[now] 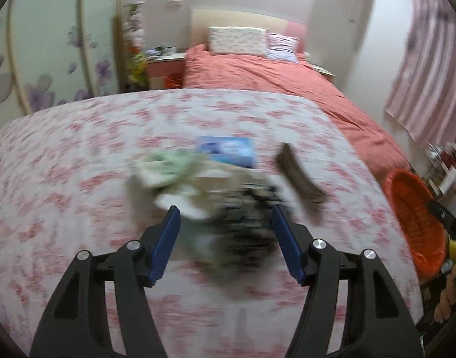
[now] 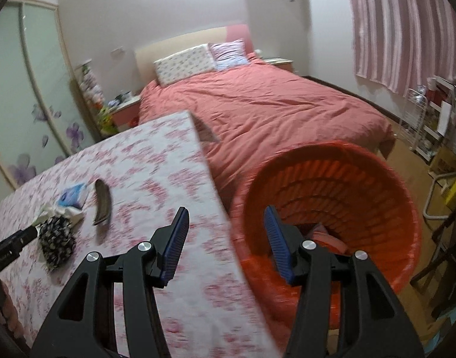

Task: Collect trash
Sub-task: 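Grasp the light green cloth with the left tool while the right tool grasps the brown slotted comb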

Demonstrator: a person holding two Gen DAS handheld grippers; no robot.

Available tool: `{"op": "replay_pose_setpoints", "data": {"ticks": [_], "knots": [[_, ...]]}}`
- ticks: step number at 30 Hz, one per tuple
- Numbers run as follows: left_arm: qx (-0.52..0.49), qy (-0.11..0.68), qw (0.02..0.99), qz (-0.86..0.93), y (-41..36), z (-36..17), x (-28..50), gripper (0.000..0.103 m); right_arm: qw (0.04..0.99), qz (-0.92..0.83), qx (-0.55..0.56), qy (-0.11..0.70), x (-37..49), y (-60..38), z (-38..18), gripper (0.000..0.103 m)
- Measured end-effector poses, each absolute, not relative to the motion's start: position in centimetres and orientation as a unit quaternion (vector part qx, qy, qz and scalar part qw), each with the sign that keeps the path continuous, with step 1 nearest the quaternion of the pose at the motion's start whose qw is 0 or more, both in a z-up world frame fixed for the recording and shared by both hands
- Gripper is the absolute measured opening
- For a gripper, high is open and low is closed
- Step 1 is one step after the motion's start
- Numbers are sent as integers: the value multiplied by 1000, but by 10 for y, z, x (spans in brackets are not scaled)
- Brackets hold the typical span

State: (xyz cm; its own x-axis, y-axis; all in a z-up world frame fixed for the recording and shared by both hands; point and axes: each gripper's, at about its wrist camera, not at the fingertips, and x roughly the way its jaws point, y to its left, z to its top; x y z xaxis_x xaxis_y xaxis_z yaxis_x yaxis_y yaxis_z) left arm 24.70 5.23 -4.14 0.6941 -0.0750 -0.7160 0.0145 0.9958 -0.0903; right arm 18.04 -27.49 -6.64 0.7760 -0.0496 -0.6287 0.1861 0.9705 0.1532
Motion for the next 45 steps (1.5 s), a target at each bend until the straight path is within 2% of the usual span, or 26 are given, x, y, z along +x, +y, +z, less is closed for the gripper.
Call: {"op": "replay_pose_setpoints", "data": {"ticks": [5, 13, 24, 26, 27, 28, 29, 38, 40, 43, 45], "knots": [[-54, 389, 920, 15, 95, -45, 245, 63, 932, -25, 96, 349, 203, -237, -70, 53], [-75, 387, 917, 53, 142, -53, 249, 70, 914, 39, 82, 396, 248, -176, -86, 53], [-92, 386, 916, 55, 167, -62, 263, 76, 901, 54, 43, 428, 297, -123, -111, 53], [-92, 387, 916, 48, 167, -62, 266, 76, 904, 51, 25, 424, 298, -117, -112, 50], [-93, 388, 916, 45, 166, -61, 267, 76, 905, 48, 15, 423, 298, -114, -112, 46], [-93, 388, 916, 42, 165, -61, 268, 76, 905, 47, 12, 423, 297, -114, -111, 37], [-93, 388, 916, 40, 164, -61, 269, 77, 905, 48, 9, 423, 297, -114, -111, 34], [-134, 406, 904, -6, 144, -65, 296, 77, 909, 16, 1, 417, 281, -133, -109, 27], [-142, 415, 899, -13, 139, -68, 304, 75, 909, 15, 7, 417, 278, -138, -110, 27], [-148, 433, 889, -18, 132, -76, 317, 63, 909, 16, 11, 417, 277, -142, -110, 27], [-155, 441, 884, -20, 131, -81, 323, 50, 909, 16, 10, 417, 277, -142, -110, 27]]}}
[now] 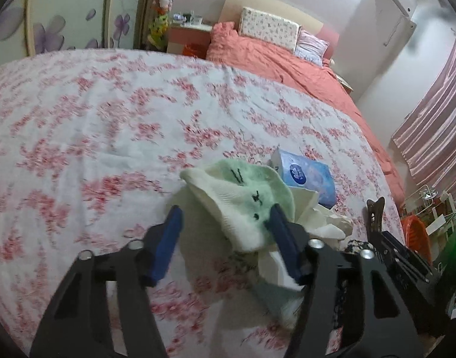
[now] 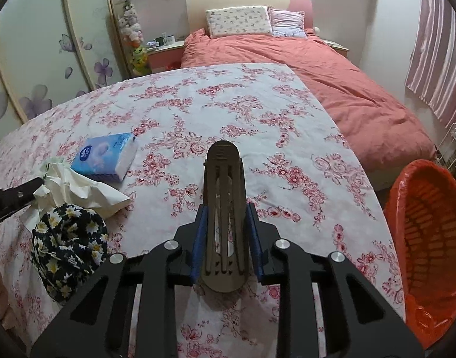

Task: Collect trash
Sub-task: 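Grasp the light green cloth with the left tool while the right tool grasps the brown slotted comb, then lift the green cloth and brown comb up off the bed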

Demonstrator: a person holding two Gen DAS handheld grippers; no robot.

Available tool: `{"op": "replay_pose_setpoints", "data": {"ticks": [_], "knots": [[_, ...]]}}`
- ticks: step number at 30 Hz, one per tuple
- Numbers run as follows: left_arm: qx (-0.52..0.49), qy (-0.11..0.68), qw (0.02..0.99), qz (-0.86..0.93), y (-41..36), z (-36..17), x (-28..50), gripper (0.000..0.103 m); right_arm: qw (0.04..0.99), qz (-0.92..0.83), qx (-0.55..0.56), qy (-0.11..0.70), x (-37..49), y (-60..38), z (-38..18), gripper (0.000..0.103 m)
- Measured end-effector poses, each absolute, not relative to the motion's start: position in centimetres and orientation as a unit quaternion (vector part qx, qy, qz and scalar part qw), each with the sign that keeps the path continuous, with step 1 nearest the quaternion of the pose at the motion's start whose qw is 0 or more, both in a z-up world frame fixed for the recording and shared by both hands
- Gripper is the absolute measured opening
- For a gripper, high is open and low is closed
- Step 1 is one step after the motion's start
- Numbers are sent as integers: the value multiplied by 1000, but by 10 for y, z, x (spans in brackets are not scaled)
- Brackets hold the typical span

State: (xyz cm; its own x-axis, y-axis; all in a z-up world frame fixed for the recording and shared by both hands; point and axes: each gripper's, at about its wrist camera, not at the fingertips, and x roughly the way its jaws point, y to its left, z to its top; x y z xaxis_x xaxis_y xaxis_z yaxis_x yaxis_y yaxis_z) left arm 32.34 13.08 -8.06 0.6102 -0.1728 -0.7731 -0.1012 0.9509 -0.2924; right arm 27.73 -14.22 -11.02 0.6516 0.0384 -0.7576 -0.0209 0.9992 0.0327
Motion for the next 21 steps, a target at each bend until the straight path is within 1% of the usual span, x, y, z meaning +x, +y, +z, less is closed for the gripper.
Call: {"op": "replay_pose_setpoints", "data": {"ticks": [1, 3, 6, 14, 18, 21], "knots": [[-161, 443, 882, -23, 131, -82, 325, 46, 909, 16, 11, 417, 277, -142, -110, 27], [-178, 441, 879, -36, 134, -83, 327, 22, 908, 17, 11, 417, 277, -142, -111, 27], [-182, 428, 884, -37, 140, -77, 323, 14, 908, 20, 17, 418, 277, -144, -111, 27], [-169, 407, 898, 6, 178, -63, 301, 10, 908, 19, 15, 418, 277, -145, -112, 27], [-176, 383, 906, 36, 210, -51, 283, 9, 908, 18, 13, 418, 277, -145, -112, 27], [-160, 384, 908, 47, 221, -49, 276, 9, 909, 15, 7, 417, 276, -143, -112, 27]]}}
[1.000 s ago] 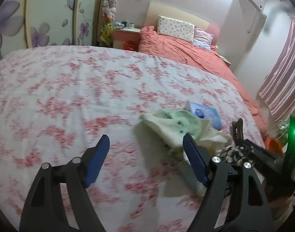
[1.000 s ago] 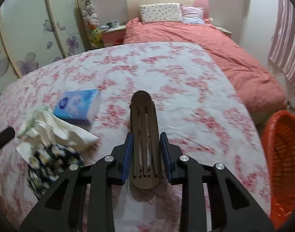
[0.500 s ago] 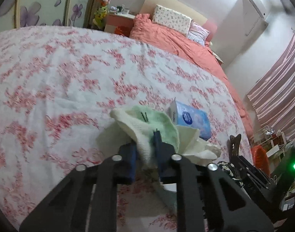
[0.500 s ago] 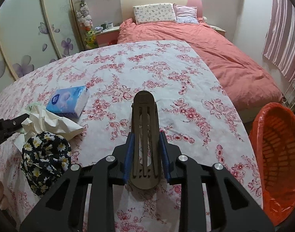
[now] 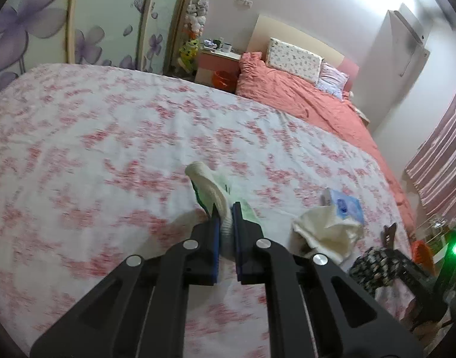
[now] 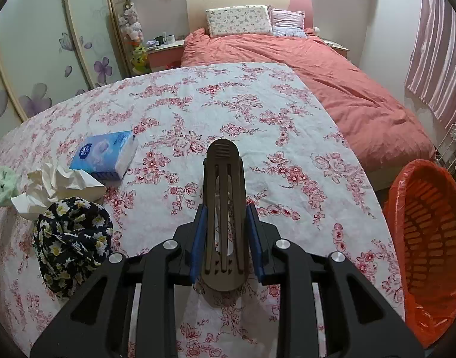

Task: Collect trash
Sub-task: 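Lift the green cloth and brown comb up off the bed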

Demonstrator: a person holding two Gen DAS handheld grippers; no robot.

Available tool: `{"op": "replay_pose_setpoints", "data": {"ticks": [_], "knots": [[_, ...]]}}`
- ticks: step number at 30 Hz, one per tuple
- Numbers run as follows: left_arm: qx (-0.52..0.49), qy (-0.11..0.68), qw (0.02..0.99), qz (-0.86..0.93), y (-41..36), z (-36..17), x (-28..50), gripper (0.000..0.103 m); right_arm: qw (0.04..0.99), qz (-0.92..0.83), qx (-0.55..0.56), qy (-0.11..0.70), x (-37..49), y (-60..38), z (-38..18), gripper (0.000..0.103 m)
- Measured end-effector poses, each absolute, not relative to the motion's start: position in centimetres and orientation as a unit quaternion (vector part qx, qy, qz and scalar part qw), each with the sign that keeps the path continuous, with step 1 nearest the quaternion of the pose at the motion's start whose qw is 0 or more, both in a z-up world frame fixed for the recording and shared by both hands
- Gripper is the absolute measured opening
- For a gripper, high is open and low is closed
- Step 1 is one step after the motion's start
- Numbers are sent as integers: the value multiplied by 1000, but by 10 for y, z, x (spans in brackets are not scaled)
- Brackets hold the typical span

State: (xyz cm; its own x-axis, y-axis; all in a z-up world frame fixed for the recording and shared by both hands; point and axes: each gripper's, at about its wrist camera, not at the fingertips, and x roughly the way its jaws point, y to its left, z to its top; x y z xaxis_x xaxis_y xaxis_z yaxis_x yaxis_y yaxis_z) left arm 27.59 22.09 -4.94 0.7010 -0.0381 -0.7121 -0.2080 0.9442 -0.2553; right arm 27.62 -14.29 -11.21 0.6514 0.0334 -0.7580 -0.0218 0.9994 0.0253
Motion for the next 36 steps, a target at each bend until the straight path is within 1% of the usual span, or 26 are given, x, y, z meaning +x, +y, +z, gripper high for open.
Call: {"op": "replay_pose_setpoints", "data": {"ticks": [4, 6, 7, 8, 9, 10, 11, 17, 20, 28, 32, 36], "knots": [[-139, 398, 905, 52, 221, -59, 276, 10, 909, 15, 10, 417, 275, -142, -112, 28], [-141, 406, 902, 49, 219, -65, 278, 22, 909, 15, 13, 417, 276, -143, -112, 29], [-141, 407, 901, 48, 218, -66, 278, 25, 908, 17, 14, 419, 276, -142, -112, 38], [-140, 410, 900, 50, 216, -69, 280, 31, 906, 20, 15, 423, 276, -142, -114, 44], [-140, 411, 899, 50, 214, -71, 281, 34, 905, 25, 14, 424, 276, -140, -114, 48], [-139, 413, 899, 51, 212, -73, 283, 35, 906, 26, 10, 423, 275, -139, -113, 50], [-138, 414, 898, 51, 210, -74, 284, 37, 905, 26, 7, 425, 276, -137, -114, 50], [-132, 419, 896, 65, 208, -86, 289, 37, 904, 23, 0, 427, 275, -136, -114, 51], [-114, 417, 899, 75, 205, -89, 289, 39, 904, 23, 0, 427, 275, -135, -114, 51], [-130, 415, 898, 71, 209, -89, 288, 42, 904, 22, 5, 427, 276, -136, -114, 52], [-136, 414, 898, 64, 209, -89, 288, 49, 904, 19, 13, 426, 277, -140, -115, 52], [-139, 413, 898, 62, 209, -89, 288, 51, 905, 8, 14, 426, 276, -142, -115, 52]]}}
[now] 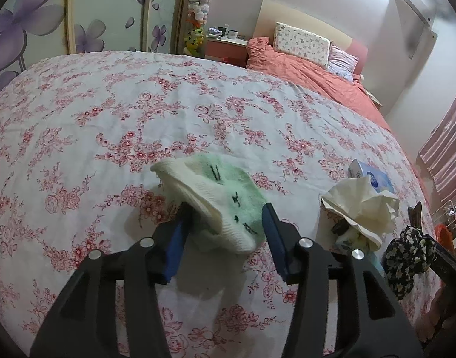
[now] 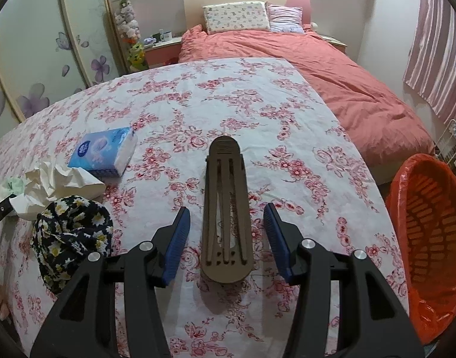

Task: Collect trash
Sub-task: 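Lift the green cloth and brown comb up off the bed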

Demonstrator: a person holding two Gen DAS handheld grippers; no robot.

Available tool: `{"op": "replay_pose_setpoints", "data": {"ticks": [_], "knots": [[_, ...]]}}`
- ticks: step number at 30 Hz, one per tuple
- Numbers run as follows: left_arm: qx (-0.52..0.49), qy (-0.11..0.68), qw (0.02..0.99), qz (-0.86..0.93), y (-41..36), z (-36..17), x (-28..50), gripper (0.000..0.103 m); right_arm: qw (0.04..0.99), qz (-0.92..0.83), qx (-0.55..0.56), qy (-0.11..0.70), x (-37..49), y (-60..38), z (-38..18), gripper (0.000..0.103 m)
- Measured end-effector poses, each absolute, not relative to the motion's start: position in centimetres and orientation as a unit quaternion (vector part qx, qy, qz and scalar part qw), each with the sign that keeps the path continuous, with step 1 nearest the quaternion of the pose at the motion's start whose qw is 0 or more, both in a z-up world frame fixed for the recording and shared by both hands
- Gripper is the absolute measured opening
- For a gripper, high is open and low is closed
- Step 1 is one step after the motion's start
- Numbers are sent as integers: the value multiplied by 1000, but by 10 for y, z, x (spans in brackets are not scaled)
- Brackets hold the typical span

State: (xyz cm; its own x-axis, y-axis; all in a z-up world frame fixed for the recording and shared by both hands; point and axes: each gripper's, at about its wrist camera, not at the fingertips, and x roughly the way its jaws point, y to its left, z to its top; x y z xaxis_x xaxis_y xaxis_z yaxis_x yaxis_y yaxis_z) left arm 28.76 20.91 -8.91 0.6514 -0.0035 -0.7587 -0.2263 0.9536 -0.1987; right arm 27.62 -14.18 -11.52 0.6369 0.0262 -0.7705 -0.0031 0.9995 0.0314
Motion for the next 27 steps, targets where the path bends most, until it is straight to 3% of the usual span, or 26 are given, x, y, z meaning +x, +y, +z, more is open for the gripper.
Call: {"op": "replay_pose_setpoints", "data": {"ticks": [6, 27], "knots": [[-139, 413, 899, 54, 208, -89, 288, 57, 905, 0, 17, 426, 276, -145, -115, 52], [-141, 412, 899, 52, 208, -89, 288, 58, 905, -1, 20, 426, 277, -145, -116, 53]]}}
